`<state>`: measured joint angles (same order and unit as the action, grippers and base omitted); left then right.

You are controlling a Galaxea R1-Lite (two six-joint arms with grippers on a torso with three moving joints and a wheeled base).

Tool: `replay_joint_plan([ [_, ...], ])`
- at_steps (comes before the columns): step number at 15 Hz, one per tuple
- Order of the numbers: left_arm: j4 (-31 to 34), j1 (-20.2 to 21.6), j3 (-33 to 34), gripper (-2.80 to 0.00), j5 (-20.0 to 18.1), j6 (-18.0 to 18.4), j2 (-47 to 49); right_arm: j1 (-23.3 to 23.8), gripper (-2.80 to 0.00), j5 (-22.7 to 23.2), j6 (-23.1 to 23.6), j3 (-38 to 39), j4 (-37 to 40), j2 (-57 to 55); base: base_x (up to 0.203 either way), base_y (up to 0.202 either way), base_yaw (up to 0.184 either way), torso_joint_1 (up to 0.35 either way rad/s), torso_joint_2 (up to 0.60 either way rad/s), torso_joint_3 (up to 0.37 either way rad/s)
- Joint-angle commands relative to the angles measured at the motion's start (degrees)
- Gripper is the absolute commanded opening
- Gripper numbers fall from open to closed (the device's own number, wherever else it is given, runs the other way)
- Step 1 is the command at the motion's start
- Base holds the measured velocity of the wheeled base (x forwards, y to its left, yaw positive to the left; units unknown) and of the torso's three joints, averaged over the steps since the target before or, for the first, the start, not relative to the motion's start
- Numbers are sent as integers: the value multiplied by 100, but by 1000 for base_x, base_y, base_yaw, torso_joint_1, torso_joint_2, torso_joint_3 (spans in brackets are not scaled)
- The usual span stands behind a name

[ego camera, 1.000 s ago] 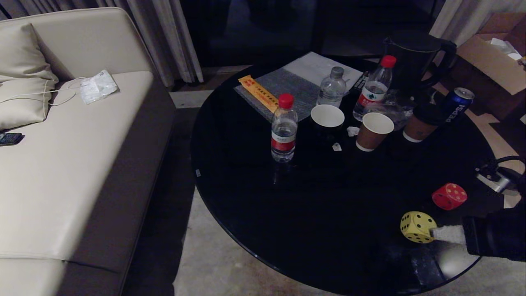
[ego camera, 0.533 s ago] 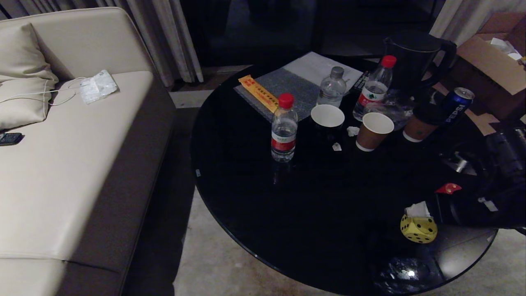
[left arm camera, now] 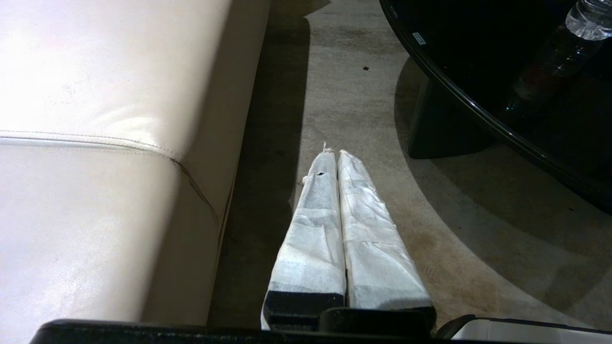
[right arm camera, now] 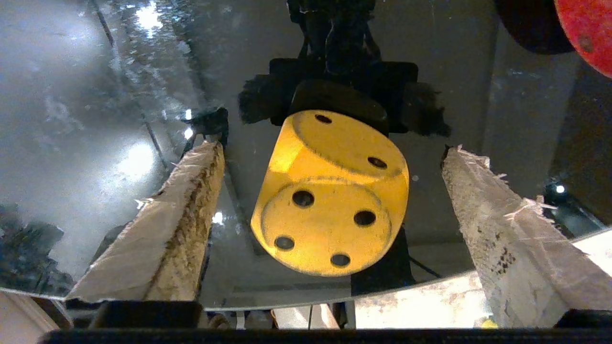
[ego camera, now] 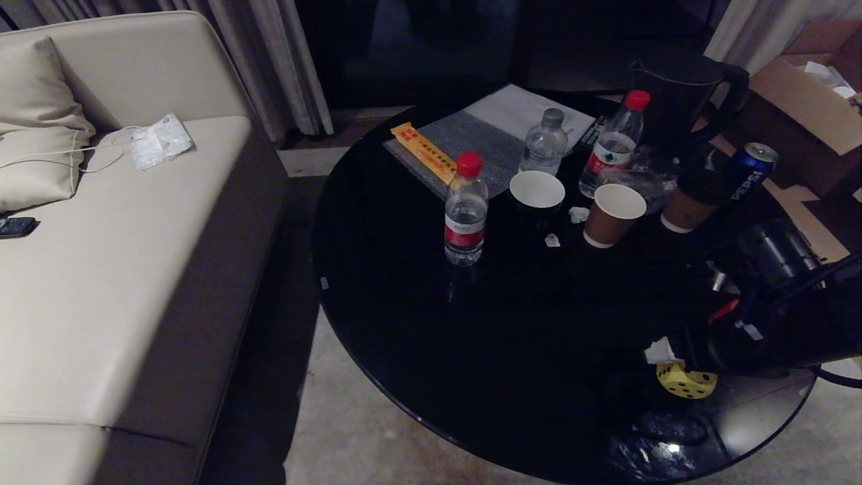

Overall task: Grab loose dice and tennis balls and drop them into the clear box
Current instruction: Pick up toys out of the box

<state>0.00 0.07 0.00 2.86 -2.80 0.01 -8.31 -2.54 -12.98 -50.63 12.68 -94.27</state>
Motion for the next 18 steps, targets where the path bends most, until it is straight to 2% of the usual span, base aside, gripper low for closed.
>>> replay_joint_plan([
  [1, 0, 1, 9, -280, 4, -1, 8, -4, 0, 8, -38, 9, 33, -39, 0, 0, 0, 0, 0, 0],
  [5, 0, 1, 9, -280, 4, -7, 8, 0, 0, -27, -38, -15, -28, -188, 0, 0, 0, 0, 0, 0],
  [6, 0, 1, 9, -280, 4, -1, 8, -4, -280, -27, -38, -35, -29, -241, 0, 0, 0, 0, 0, 0],
  [12, 0, 1, 9, -280, 4, -1, 8, -4, -280, -36, -19, -52, -10, -257, 0, 0, 0, 0, 0, 0],
  [18, 0, 1, 9, -280, 4, -1, 8, 48, -280, -36, 304, 233, 9, 622, 0, 0, 0, 0, 0, 0],
])
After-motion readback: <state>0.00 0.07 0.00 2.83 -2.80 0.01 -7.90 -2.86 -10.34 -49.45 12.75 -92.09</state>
